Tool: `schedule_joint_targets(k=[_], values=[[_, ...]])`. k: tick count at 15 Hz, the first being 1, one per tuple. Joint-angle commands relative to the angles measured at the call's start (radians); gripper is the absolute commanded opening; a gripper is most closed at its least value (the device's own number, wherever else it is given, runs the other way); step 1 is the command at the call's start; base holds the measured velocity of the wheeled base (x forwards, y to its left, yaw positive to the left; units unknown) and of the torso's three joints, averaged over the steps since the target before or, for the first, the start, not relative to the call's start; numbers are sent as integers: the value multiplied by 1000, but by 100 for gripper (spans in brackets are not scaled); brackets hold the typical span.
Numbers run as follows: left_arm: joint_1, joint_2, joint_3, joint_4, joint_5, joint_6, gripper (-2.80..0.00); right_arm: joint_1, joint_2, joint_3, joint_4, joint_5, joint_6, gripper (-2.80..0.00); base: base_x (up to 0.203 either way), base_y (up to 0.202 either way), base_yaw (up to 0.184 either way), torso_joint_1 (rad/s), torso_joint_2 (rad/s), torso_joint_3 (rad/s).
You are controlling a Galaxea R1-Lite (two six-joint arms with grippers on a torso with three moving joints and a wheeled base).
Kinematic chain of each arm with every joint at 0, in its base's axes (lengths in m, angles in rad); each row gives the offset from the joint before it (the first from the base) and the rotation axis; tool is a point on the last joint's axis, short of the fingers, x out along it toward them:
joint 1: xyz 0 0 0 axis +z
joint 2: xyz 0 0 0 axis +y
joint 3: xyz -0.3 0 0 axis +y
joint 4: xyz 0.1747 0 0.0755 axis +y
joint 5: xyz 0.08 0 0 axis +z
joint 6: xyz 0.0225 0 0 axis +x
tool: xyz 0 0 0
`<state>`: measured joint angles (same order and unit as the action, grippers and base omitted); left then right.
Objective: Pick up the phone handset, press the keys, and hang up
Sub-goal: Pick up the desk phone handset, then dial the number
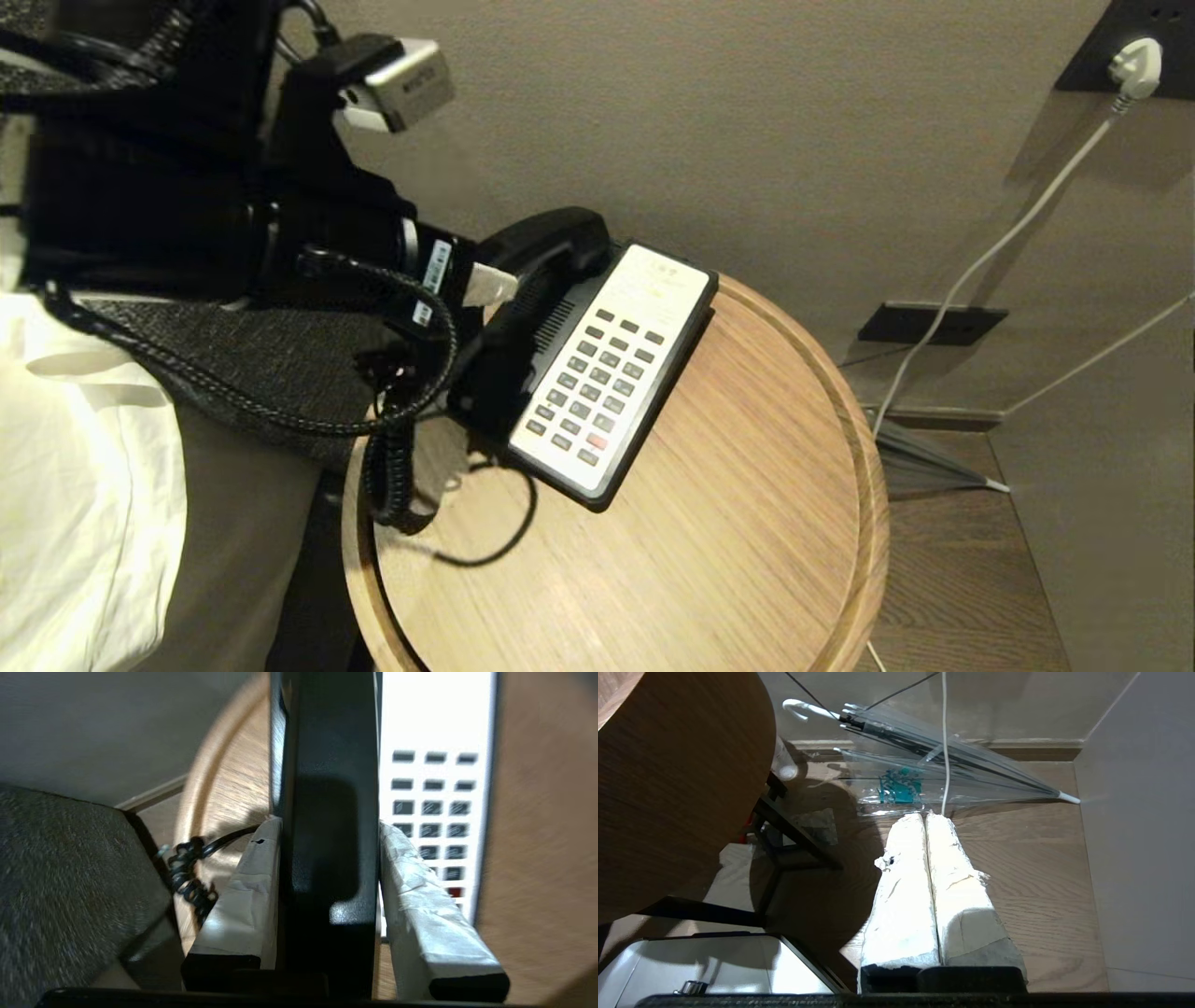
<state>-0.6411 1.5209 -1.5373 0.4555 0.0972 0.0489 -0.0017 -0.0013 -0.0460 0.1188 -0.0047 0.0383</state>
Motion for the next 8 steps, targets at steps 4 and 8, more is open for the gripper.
schedule_joint_targets(k=[4,8], values=[[9,-225,-4,-1,50,-276,-280,0,0,0,1,0,0,-280,0,0,0,0,0,0],[8,-448,128,-6,57,-485,-280,0,0,1,1,8,-19,-280,0,0,0,0,0,0]])
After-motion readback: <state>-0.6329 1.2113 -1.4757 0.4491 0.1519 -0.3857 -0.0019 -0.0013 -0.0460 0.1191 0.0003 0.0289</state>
